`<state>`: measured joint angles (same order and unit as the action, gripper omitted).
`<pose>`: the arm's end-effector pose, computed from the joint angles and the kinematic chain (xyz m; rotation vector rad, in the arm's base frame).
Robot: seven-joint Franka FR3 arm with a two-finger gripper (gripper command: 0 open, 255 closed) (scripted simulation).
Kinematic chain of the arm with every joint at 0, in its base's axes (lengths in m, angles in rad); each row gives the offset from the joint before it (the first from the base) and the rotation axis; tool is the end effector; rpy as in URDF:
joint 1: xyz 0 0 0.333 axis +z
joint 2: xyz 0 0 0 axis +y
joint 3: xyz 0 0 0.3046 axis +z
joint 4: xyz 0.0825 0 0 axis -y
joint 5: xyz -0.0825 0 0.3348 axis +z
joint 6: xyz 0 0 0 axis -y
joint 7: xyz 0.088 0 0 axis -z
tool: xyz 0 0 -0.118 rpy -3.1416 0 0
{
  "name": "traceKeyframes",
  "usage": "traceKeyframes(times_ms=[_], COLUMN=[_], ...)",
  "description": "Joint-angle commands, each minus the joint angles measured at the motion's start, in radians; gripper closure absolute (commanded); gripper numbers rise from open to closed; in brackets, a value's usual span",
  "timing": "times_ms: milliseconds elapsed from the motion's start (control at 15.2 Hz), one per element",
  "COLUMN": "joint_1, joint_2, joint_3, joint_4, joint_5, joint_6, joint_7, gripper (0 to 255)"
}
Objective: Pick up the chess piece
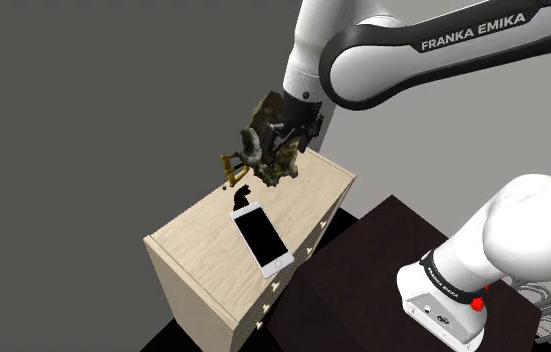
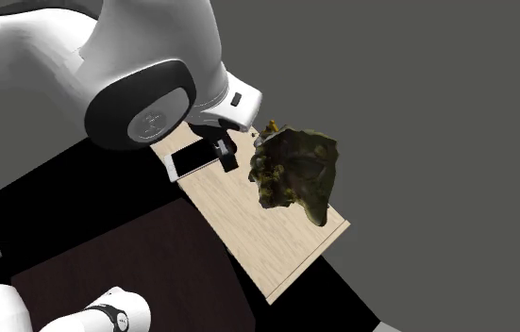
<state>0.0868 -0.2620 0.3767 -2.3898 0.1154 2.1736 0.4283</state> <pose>0.3752 0.1973 0.4197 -3.1269 0.0613 -0.0437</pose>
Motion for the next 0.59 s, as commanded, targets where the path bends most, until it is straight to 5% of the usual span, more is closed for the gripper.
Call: traceKeyframes(times_ms=[0,528], joint_1=[0.000,0.043], joint_2=[0.085,0.386], joint_3=[0.038,0.108], joint_4=[0.044,0.202], joint_5=[-0.037,-0.232], joint_6=[0.031,0.101], joint_7=[0.061,0.292], gripper=[0,0])
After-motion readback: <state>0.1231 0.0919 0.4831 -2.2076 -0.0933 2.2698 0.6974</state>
